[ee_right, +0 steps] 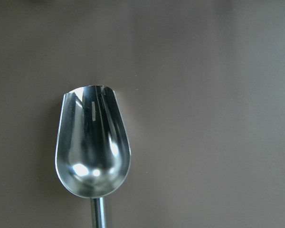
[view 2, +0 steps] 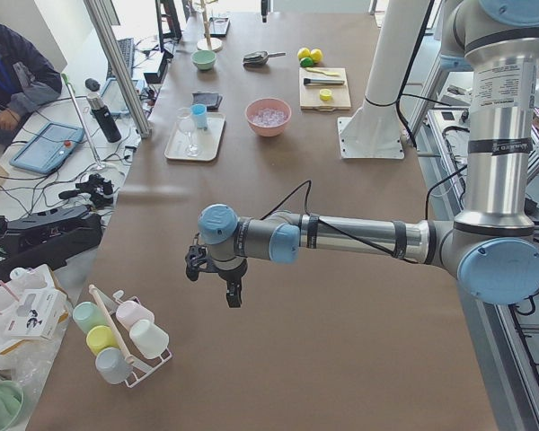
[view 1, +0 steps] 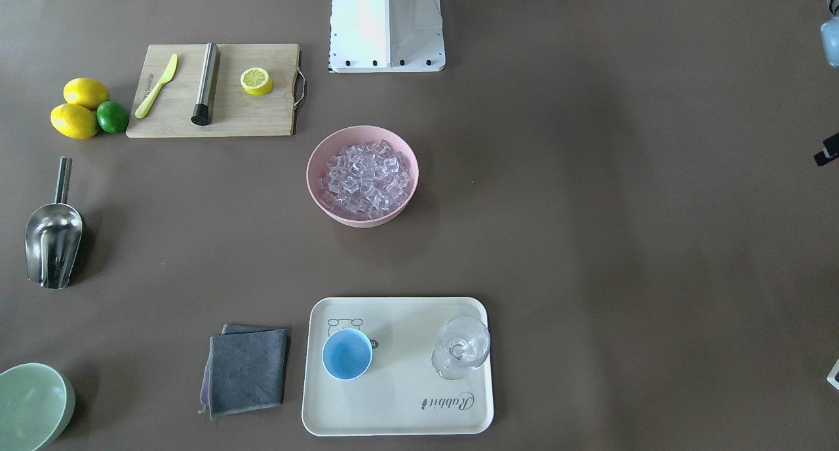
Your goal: Put ice in cup with scoop
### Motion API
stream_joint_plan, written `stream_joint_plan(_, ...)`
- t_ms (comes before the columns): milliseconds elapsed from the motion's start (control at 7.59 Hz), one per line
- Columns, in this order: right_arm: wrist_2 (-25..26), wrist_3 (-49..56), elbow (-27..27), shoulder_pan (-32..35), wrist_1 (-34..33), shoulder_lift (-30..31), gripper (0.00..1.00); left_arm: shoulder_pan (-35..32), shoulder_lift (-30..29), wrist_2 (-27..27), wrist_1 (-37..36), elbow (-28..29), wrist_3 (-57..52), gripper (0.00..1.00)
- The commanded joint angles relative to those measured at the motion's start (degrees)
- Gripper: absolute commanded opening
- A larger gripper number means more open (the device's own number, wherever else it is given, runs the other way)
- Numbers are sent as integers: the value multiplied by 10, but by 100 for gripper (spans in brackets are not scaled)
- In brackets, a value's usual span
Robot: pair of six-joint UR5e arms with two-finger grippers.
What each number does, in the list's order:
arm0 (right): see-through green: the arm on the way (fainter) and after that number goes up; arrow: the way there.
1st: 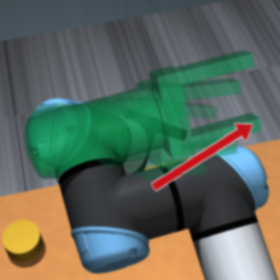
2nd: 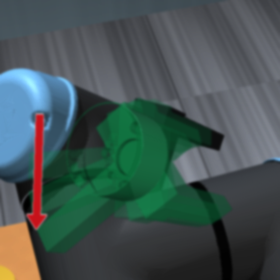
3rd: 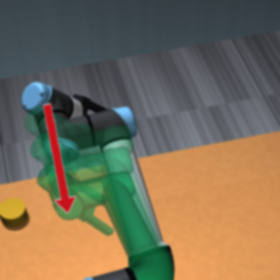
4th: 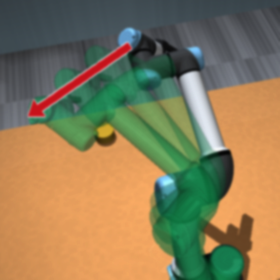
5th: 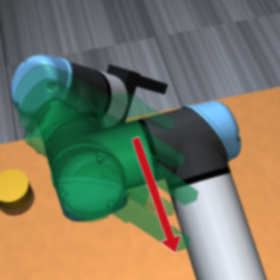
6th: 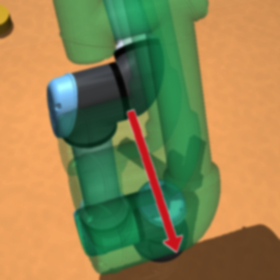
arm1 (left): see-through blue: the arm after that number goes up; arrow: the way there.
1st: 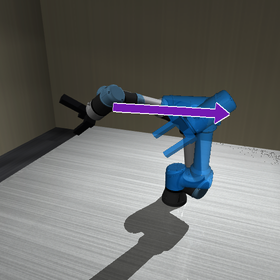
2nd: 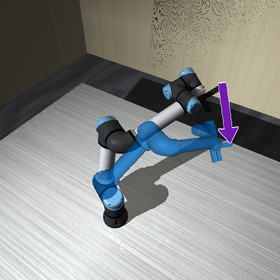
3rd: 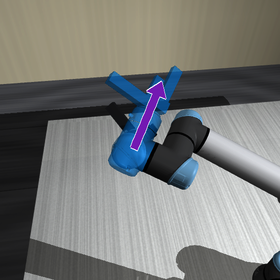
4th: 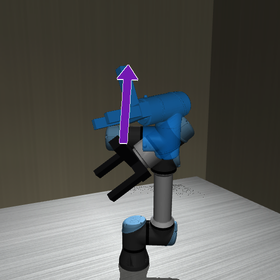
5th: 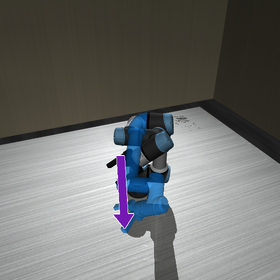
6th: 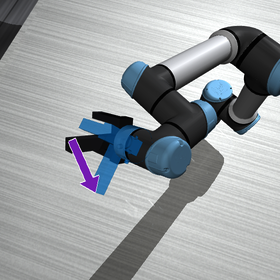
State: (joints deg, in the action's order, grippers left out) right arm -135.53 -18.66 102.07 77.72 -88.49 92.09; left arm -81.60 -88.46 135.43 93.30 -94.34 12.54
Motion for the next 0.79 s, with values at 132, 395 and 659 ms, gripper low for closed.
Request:
stream_joint_plan(132, 33, -232, 1, -126, 192, 36, 100, 73, -57, -6, -69, -51, 10, 98)
stream_joint_plan(395, 81, -274, 1, -207, 209, 41, 100, 118, -88, -6, -69, -77, 5, 98)
stream_joint_plan(659, 132, -277, -21, -260, 210, 41, 100, 174, -131, -14, -66, -95, 4, 98)
